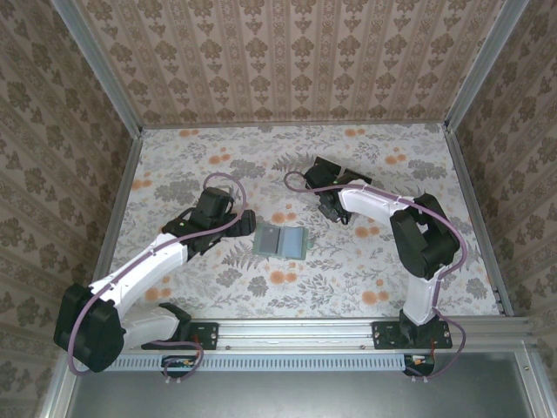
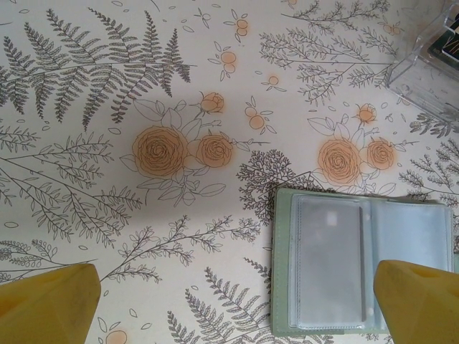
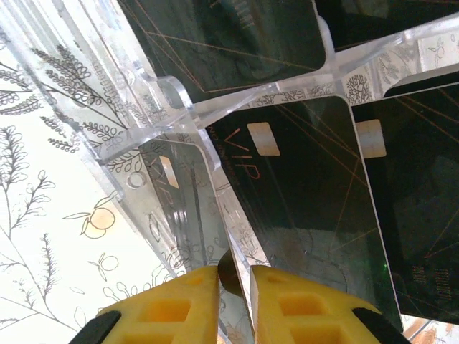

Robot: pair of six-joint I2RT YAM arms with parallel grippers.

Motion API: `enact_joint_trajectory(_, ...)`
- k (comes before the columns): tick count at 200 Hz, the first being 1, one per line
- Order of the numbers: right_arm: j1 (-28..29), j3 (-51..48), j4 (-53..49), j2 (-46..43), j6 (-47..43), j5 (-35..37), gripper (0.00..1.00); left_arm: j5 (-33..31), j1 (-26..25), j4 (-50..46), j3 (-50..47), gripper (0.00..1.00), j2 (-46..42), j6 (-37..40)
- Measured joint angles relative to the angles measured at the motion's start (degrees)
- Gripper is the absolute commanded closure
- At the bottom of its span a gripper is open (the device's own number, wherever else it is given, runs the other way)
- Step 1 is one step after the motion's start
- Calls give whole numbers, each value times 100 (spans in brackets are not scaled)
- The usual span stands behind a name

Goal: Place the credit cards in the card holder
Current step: Pick up the credit card from the storage box.

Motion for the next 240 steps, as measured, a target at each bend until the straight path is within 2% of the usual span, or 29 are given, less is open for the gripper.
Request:
enact_joint_trajectory(92, 129, 7, -31, -68, -83, -116, 100, 11, 0, 48, 0, 0, 0, 0)
enact_joint_trajectory(135, 227, 122, -195, -251, -81, -92, 100, 42, 0, 70, 0, 0, 0, 0)
enact_joint_trajectory(174, 343, 232, -275, -855, 17, -149, 100, 42, 0, 83, 0, 0, 0, 0)
enact_joint_trajectory(210, 439, 304, -286, -1589, 505, -579, 100, 33, 0, 81, -2, 0, 0, 0)
enact_joint_trajectory(240, 581, 55, 63, -2256, 1447, -1375, 100, -66, 0, 79, -61, 0, 2, 2)
